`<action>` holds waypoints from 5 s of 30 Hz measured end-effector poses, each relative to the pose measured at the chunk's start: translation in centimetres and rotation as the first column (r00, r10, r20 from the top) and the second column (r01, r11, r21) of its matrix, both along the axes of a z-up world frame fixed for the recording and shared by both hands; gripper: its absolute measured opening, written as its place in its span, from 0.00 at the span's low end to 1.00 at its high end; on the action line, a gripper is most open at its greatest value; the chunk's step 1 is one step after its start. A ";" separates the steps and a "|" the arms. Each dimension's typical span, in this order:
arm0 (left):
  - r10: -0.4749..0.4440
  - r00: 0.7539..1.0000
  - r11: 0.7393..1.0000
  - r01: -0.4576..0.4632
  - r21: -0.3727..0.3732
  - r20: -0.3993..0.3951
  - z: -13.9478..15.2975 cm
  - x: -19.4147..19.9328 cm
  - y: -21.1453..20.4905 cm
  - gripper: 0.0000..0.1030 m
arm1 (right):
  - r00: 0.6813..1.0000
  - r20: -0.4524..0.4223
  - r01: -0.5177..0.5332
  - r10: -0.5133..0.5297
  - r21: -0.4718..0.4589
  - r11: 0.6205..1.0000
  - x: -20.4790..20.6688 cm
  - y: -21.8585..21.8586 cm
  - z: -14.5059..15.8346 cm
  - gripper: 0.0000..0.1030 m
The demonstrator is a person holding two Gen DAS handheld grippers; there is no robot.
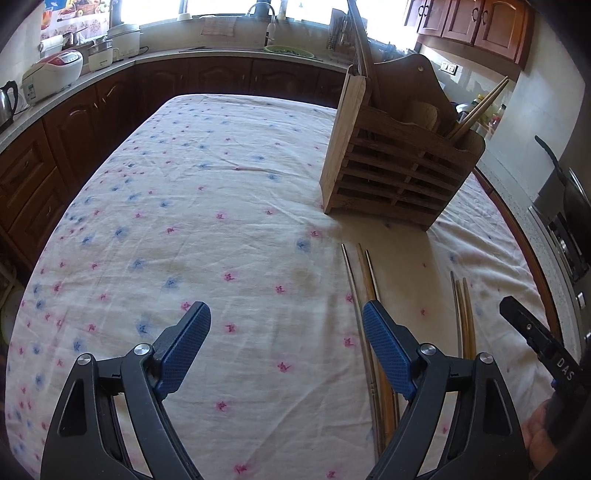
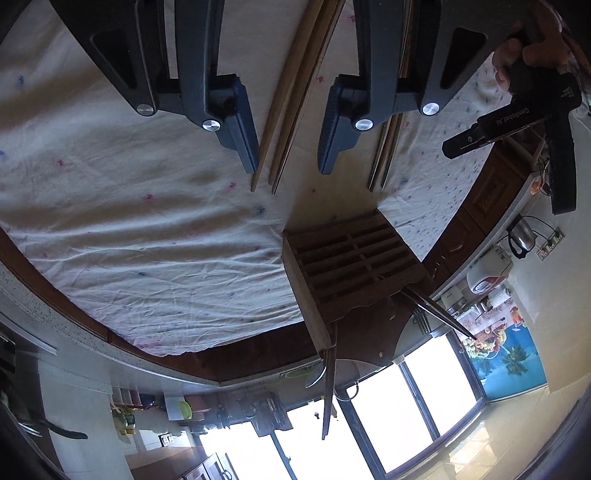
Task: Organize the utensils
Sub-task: 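Move both tools to the chopsticks on the cloth and close on one each, then lift a metal chopstick with the left tool while the right tool lifts another chopstick, then lower both chopsticks into the holder and open both tools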
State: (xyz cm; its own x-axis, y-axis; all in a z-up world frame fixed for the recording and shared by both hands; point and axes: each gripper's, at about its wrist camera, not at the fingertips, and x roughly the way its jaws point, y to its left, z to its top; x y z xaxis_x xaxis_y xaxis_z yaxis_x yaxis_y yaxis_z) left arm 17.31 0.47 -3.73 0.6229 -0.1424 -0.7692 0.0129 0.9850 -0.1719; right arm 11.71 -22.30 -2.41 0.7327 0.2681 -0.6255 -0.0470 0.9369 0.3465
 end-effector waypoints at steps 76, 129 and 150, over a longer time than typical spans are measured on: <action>-0.174 0.947 0.963 0.221 -0.155 0.269 12.2 -3.3 1.2 0.04 | 0.978 0.185 -0.106 0.098 0.033 0.994 -1.3 1.4 10.4 0.04; -0.016 0.832 0.985 0.109 -0.135 0.555 21.2 5.8 0.6 0.04 | 0.882 0.461 0.075 -0.100 0.072 0.995 8.8 -2.6 19.9 0.04; -0.051 0.906 0.989 0.103 -0.103 0.420 12.7 8.0 -1.4 0.04 | 0.954 0.294 0.055 -0.058 0.018 0.998 12.0 -0.6 11.8 0.05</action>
State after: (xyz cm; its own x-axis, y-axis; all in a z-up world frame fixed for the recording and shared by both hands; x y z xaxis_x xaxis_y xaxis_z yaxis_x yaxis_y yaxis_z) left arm 25.35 -0.92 8.97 0.8654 -0.2773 -0.4174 0.1835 0.9505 -0.2508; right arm 23.72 -22.88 9.39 0.8980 0.2257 -0.3778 -0.0948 0.9376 0.3346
